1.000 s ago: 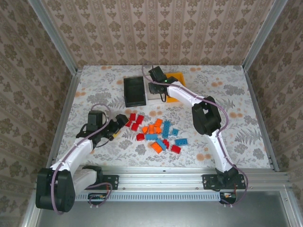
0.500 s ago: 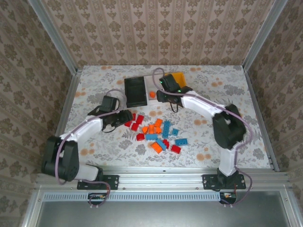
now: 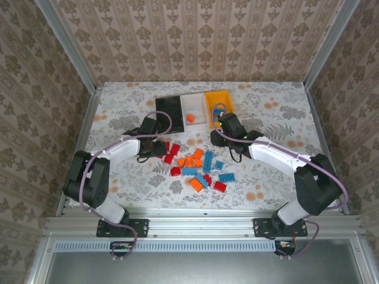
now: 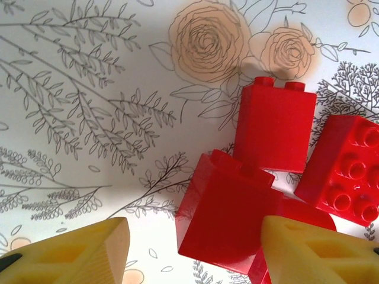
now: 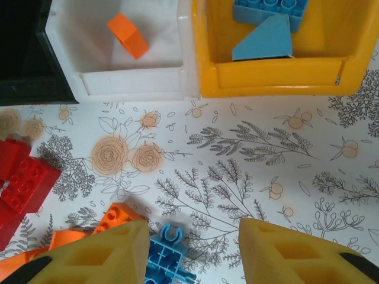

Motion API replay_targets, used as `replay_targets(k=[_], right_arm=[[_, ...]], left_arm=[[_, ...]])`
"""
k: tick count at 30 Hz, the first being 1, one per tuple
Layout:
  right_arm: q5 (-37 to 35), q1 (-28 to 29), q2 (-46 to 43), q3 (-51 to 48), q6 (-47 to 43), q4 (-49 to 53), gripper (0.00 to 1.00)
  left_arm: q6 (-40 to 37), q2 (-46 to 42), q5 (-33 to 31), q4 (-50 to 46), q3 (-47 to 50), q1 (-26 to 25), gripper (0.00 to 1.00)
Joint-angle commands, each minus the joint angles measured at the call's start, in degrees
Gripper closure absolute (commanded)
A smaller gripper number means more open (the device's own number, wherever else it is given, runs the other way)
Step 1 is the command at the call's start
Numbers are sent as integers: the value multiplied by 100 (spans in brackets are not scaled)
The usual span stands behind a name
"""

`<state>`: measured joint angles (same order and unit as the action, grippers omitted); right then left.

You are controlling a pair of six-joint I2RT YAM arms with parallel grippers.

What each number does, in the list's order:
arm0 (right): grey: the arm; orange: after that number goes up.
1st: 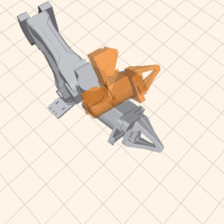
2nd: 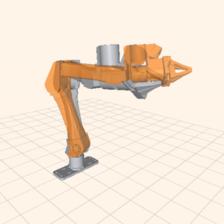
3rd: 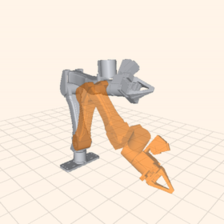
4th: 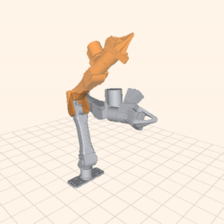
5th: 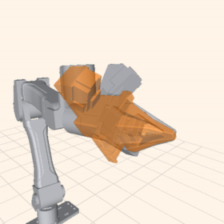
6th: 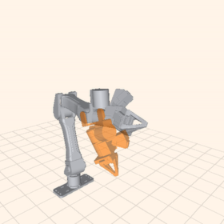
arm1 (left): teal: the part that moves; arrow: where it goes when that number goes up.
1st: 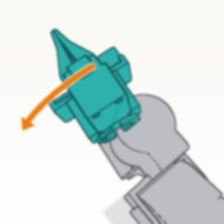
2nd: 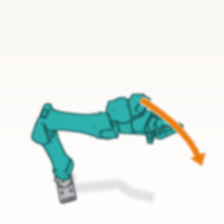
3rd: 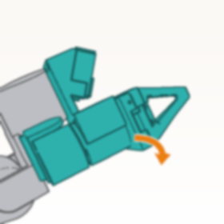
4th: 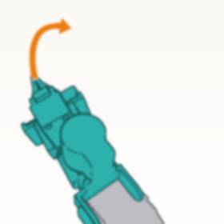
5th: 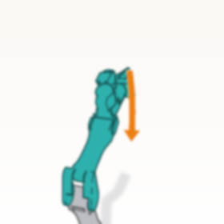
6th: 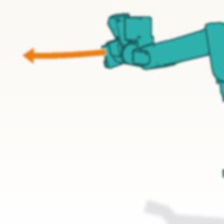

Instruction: Sort the legos into containers by color

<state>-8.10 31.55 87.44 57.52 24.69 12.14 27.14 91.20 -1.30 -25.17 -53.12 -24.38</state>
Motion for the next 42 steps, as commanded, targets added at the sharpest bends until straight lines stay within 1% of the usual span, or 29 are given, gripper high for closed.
replay_targets(k=[1, 3, 7, 10, 13, 17, 21, 26, 27, 29, 31, 35, 39, 42], right_arm=[[-16, -35, -262, -46, 47, -54, 54], [-16, -44, -300, -77, 40, -44, 54], [-8, -44, -420, -192, 12, -4, 54], [10, -44, -498, -254, -16, 42, 54], [28, -44, -533, -346, -15, 12, 54], [10, -44, -524, -397, -23, -62, 53], [10, -44, -493, -403, -51, -112, 53], [11, -53, -452, -436, -64, -124, 53], [10, -53, -449, -451, -76, -135, 53], [6, -52, -448, -458, -84, -127, 52], [-8, -61, -447, -466, -93, -124, 51], [-16, -79, -461, -479, -98, -133, 50], [-23, -88, -497, -495, -122, -125, 50], [-34, -96, -509, -500, -126, -124, 49]], left_arm=[[-309, 270, -46, 103, -102, -23, 38], [-368, 386, -60, 106, -169, -15, 39], [-426, 439, 148, 256, -132, -21, 39], [-402, 321, 366, 336, -81, -44, 39], [-344, 123, 413, 303, -56, -106, 38], [-364, -106, 327, 148, -95, -133, 36], [-478, -112, 119, -49, -245, -133, 32], [-811, 236, -301, -387, -653, -128, 30], [-902, 329, -384, -449, -741, -318, 30], [-1099, 460, -456, -462, -856, -355, 30], [-1320, 586, -492, -422, -917, -361, 28], [-1465, 794, -491, -325, -963, -323, 28], [-1597, 898, -626, -14, -846, -322, 27], [-1693, 989, -555, 245, -787, -311, 27]])
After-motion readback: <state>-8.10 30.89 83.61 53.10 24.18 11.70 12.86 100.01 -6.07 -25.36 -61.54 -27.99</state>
